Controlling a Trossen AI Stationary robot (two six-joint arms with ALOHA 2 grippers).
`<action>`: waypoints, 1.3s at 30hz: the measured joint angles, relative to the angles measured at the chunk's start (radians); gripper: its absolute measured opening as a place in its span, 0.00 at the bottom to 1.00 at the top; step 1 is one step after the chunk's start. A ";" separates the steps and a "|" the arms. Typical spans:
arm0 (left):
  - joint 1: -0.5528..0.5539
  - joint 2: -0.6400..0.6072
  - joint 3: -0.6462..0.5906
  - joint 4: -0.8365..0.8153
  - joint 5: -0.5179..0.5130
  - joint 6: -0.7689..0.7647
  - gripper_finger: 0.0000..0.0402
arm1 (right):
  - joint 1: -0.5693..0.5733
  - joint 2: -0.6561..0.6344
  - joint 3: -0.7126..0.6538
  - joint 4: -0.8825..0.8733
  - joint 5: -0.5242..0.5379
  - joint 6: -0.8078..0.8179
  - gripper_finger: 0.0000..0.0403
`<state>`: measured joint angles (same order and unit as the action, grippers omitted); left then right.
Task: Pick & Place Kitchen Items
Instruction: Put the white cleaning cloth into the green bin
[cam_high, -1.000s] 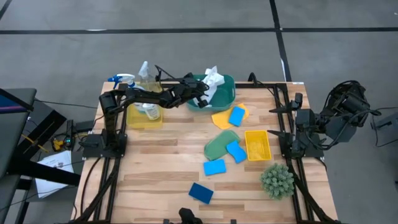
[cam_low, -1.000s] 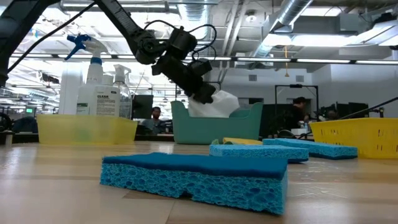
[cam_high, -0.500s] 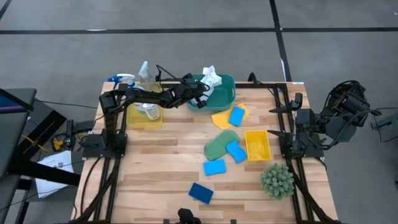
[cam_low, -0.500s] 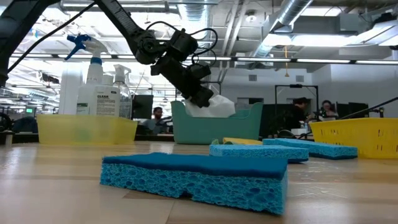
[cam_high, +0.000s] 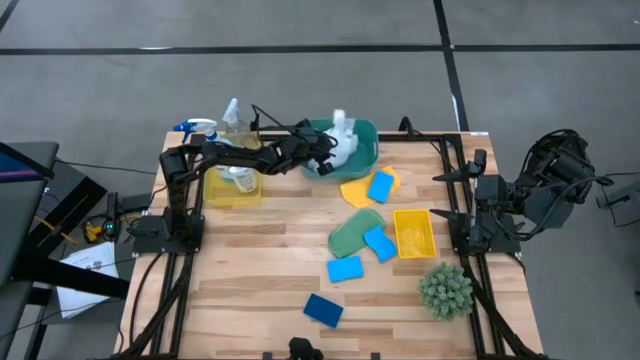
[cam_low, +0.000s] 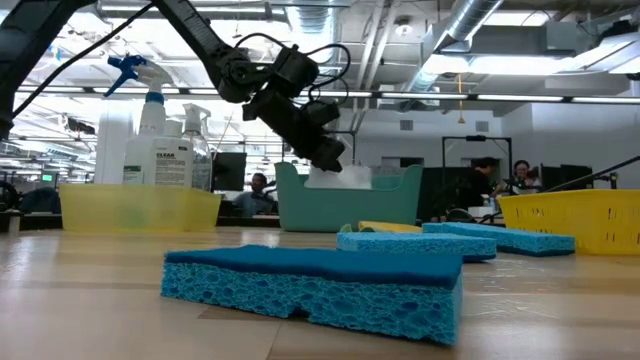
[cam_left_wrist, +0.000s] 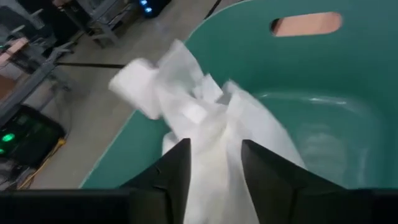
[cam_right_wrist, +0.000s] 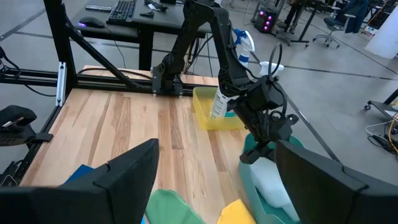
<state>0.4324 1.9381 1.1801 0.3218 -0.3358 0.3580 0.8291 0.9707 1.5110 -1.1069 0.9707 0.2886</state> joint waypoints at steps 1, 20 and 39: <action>0.000 0.000 0.000 0.000 0.006 0.000 0.37 | 0.000 0.000 0.000 0.000 0.000 0.000 0.77; 0.001 0.000 0.000 0.055 0.009 -0.026 0.34 | 0.000 0.000 0.000 0.000 0.000 -0.002 0.77; 0.014 0.000 0.005 0.168 0.009 -0.337 0.00 | 0.000 0.000 0.000 0.009 0.000 -0.027 0.77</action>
<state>0.4465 1.9377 1.1851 0.4901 -0.3267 0.0213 0.8291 0.9707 1.5112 -1.0975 0.9704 0.2619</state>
